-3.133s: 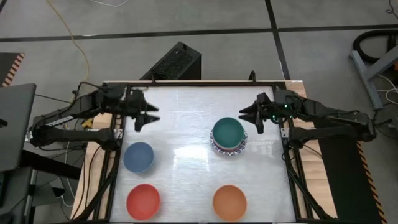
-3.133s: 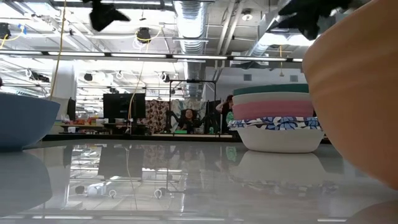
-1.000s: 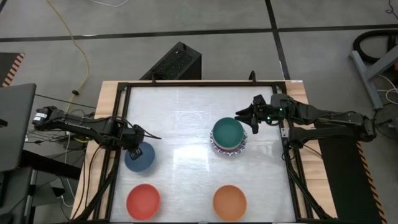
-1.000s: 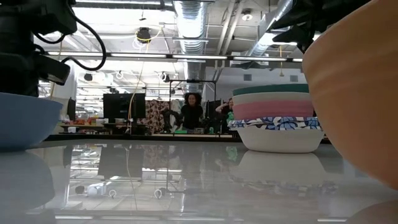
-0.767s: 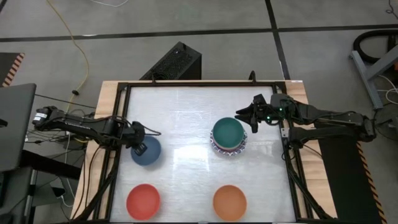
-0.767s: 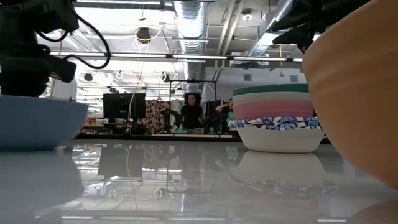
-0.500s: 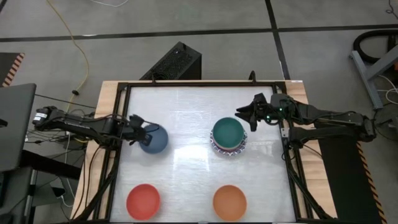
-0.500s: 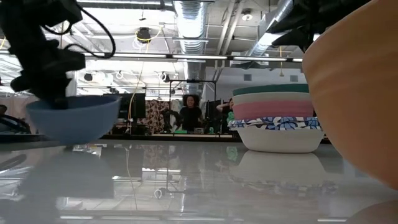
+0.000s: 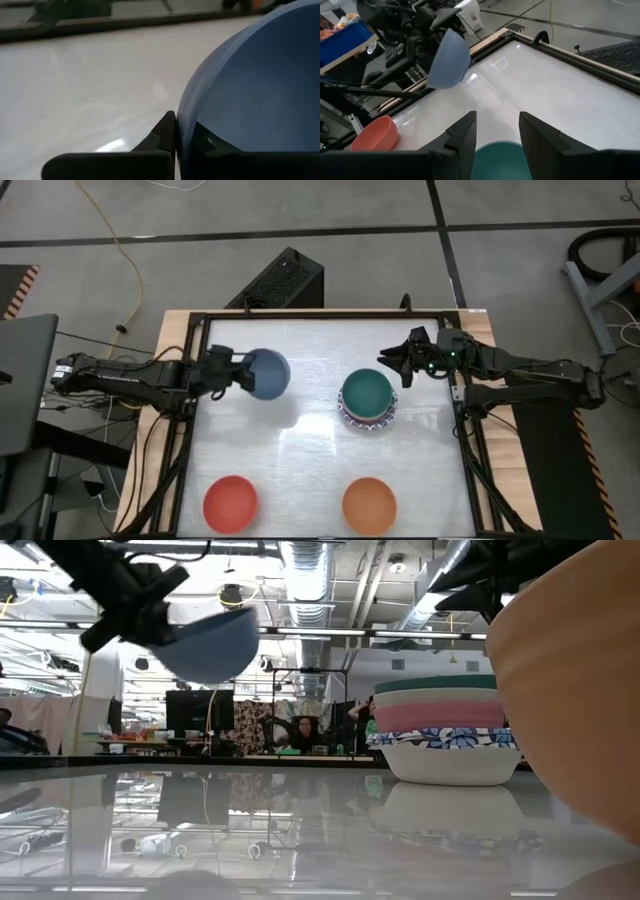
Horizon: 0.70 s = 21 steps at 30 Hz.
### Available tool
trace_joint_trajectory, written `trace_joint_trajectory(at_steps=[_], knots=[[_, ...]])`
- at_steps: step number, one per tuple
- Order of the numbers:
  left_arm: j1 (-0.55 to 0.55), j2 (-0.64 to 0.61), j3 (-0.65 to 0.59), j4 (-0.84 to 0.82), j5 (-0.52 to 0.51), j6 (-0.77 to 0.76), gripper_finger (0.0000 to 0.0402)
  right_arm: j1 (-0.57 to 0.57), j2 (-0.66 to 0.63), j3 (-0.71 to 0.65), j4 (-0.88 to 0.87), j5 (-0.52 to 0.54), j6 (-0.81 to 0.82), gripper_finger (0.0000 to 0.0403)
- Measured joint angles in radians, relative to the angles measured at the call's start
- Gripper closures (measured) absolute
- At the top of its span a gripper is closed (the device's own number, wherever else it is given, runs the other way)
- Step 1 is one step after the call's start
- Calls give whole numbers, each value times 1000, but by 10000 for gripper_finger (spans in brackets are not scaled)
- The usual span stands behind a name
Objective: Nest bowls inside each other
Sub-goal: Stack the blue bowl on top of the dark green bowl
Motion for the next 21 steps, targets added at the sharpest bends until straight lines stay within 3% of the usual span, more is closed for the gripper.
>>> trace_joint_trajectory(at_steps=[12,16,21], knots=[[153,0,11,370,25,295,401,0,0,0,146,7,0,235],[194,3,11,444,91,373,401,0,0,0,175,64,0,235],[219,21,11,530,100,462,401,0,8,0,211,162,0,235]])
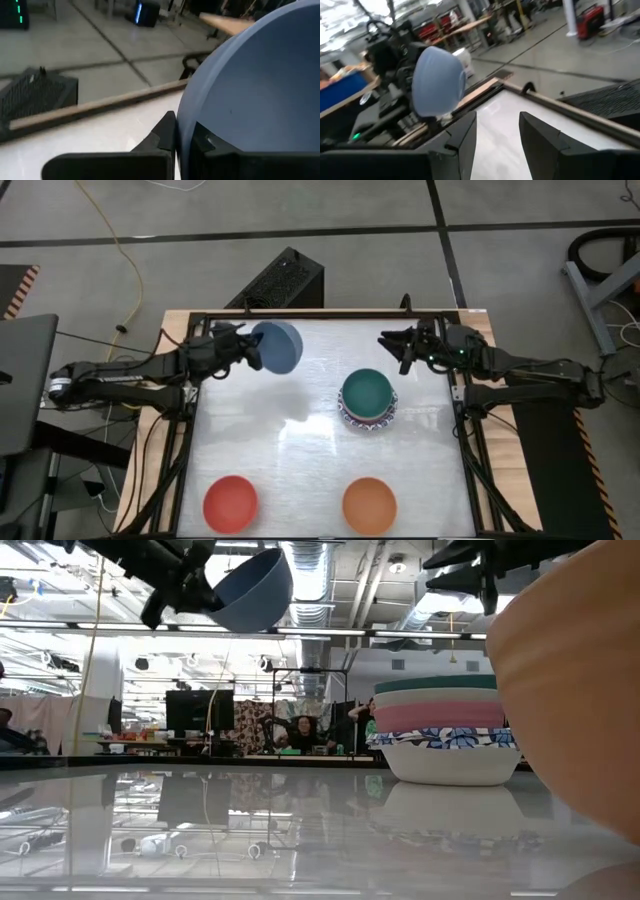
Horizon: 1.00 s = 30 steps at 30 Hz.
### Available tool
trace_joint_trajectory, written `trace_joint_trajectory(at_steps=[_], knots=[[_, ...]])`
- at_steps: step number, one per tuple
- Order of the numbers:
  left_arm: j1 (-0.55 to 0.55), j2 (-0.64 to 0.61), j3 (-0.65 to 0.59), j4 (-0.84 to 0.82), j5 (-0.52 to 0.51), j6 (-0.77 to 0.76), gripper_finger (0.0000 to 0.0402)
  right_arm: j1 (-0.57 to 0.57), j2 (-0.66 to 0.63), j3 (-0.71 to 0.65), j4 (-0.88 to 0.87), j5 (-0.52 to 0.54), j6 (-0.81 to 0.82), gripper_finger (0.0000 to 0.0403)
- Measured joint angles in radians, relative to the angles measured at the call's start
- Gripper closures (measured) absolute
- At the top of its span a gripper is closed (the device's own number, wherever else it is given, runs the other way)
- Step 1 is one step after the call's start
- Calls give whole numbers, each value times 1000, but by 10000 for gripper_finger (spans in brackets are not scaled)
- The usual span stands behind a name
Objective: Nest bowls inside each other
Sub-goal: Stack the blue bowl on top of the dark green bowl
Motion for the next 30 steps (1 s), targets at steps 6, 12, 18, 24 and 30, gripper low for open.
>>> trace_joint_trajectory(at_steps=[6,12,18,24,30], knots=[[19,54,1,135,-26,110,401,0,48,0,94,48,-67,235],[24,144,1,312,13,242,401,-3,131,1,185,48,-82,235],[24,217,1,427,123,319,401,-16,206,8,212,48,-83,235],[50,251,1,548,286,414,401,-20,223,105,197,51,-224,235],[69,288,83,486,-48,464,401,-11,221,201,120,193,-307,235]])
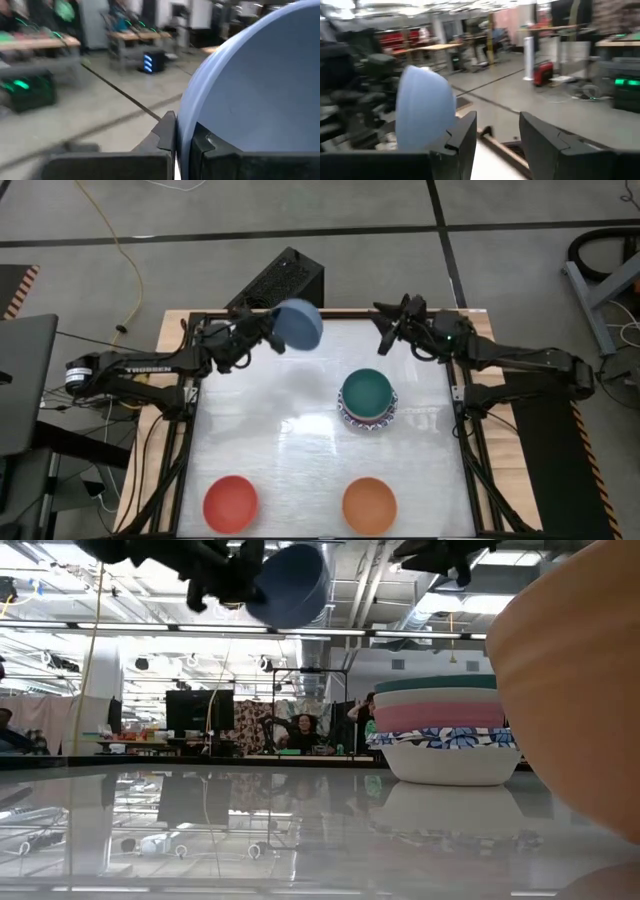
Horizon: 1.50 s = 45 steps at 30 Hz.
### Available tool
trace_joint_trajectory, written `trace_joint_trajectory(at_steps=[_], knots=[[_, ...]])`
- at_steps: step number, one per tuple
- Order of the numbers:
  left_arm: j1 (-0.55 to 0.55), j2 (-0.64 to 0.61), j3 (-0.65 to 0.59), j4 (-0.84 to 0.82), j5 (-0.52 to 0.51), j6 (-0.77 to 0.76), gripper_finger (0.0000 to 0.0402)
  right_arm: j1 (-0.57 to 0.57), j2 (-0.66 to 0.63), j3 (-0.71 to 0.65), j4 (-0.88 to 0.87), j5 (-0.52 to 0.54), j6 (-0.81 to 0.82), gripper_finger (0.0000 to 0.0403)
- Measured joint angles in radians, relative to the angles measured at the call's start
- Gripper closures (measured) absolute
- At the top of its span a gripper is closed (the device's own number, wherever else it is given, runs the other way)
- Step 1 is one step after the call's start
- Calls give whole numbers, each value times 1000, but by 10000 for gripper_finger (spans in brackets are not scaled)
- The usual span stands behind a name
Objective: Nest bowls inside each other
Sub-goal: Stack the blue bowl on top of the dark green bowl
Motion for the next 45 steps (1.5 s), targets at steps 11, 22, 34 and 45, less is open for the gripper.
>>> trace_joint_trajectory(at_steps=[11,22,34,45], knots=[[11,244,299,-4,-177,325,401,48,102,96,-27,291,-85,235],[19,415,475,-12,-208,452,401,79,246,218,-27,455,-192,235],[69,434,501,6,-200,424,401,79,303,237,-1,429,-182,235],[75,434,501,53,-152,413,401,66,332,236,22,427,-182,235]])
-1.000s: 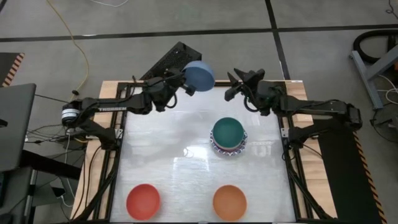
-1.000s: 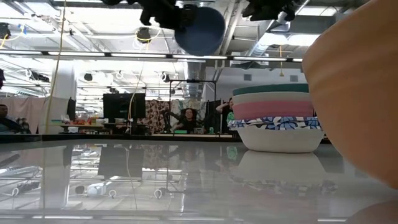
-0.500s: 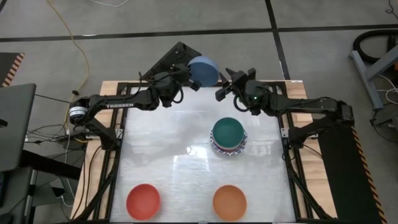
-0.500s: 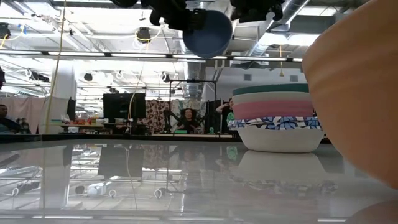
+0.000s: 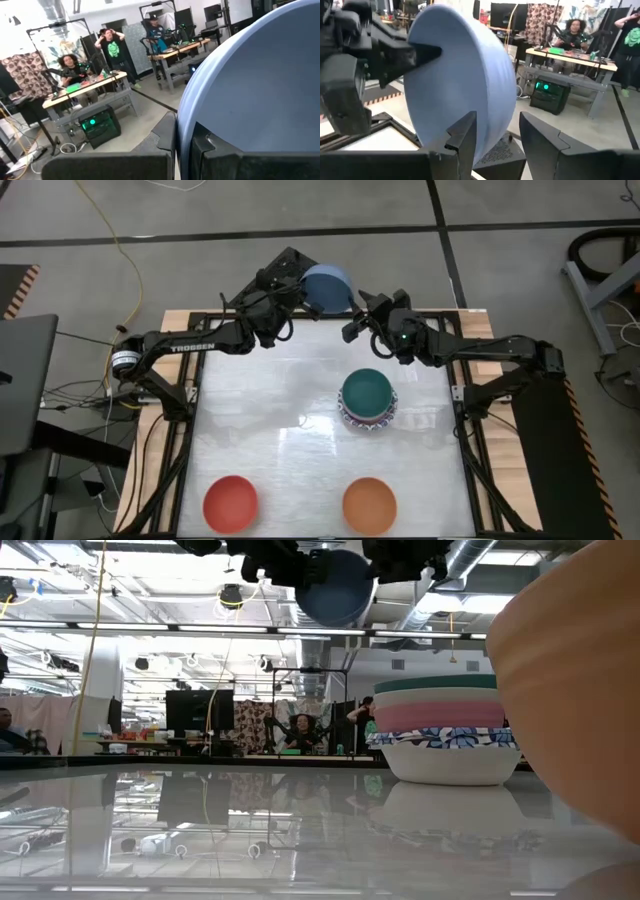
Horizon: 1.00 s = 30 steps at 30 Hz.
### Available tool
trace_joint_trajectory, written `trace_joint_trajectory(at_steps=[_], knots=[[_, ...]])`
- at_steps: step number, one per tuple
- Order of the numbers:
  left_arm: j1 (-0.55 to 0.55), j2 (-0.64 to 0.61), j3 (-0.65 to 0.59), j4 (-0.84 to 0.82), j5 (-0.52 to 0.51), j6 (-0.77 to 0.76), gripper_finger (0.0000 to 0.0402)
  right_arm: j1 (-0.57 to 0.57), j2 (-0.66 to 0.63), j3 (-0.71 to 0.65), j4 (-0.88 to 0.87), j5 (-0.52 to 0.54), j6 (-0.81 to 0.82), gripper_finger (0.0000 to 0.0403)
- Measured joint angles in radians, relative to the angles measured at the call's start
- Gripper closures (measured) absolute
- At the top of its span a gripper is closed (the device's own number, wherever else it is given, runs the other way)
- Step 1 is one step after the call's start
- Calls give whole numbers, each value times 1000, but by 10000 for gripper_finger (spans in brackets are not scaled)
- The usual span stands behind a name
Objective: Nest bowls inside each other
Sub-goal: Stack the blue bowl on top of the dark green bowl
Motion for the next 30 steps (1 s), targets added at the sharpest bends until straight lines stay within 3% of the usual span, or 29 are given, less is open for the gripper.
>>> trace_joint_trajectory(at_steps=[12,25,30], knots=[[-3,0,0,1,75,-41,401,-48,46,1,5,-27,63,249],[-4,0,0,-17,128,-63,396,-78,45,2,-85,-44,212,379],[-5,0,0,-35,205,-80,358,-79,45,2,-103,-45,224,388]])
